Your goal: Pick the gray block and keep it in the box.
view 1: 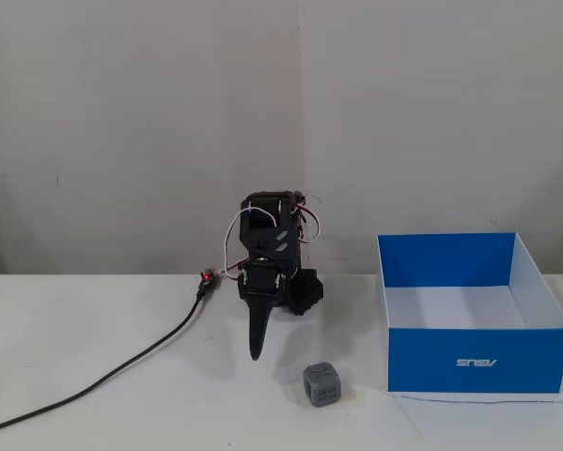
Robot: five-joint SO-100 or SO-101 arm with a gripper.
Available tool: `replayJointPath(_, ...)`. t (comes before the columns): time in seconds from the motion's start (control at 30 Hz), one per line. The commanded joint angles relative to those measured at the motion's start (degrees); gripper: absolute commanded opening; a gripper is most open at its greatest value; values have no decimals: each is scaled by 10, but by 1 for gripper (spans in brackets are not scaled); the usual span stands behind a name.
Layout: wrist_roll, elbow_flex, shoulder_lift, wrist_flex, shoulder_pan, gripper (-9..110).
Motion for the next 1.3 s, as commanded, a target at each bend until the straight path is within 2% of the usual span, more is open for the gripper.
replayJointPath(0.0, -4, -40, 67, 14, -6, 0)
replayJointPath(0.6, 41, -231, -180, -17, -123, 0)
replayJointPath(1.27, 73, -400, -506, -5, -170, 0)
